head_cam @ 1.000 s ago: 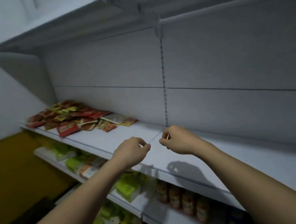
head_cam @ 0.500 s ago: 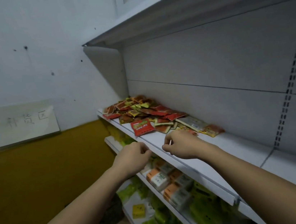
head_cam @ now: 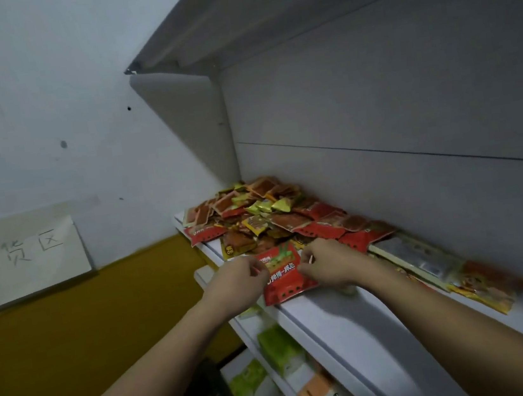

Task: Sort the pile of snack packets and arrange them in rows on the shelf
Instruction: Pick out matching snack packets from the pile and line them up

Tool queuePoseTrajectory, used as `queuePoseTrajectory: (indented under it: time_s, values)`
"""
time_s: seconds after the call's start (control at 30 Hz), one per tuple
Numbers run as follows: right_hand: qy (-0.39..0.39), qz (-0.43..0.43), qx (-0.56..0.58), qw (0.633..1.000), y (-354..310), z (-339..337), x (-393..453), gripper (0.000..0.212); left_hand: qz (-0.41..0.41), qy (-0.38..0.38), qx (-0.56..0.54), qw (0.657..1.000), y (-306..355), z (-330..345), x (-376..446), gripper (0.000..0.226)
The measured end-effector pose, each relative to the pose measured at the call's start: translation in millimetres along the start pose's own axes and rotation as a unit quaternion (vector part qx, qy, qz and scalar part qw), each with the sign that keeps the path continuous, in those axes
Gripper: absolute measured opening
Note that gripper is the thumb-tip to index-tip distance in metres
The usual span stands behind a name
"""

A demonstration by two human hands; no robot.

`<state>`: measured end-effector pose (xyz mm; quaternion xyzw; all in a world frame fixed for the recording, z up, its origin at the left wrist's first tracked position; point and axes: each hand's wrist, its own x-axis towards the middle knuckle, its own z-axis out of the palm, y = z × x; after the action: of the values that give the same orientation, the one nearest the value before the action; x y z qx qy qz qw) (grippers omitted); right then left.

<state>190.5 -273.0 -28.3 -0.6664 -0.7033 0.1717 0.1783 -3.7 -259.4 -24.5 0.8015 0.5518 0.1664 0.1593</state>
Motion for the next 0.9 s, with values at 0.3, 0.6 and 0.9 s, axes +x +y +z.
queuePoseTrajectory:
  time_s: [0.3,0.6,0.9]
  values:
    - [0.011,0.013,-0.014,1.000,-4.8,-16.4,121.4,0.023,0.015,0.010,-0.013,1.000,-40.8,-13.1,125.6,0.025]
    - [0.109,0.120,-0.026,0.986,14.7,-13.7,255.6,0.022,0.091,-0.008,-0.057,0.994,-98.6,-15.1,281.8,0.017]
    - [0.252,0.280,0.081,0.923,29.4,-20.5,377.4,0.023,0.199,0.049,-0.119,0.971,-114.7,-31.4,437.1,0.017]
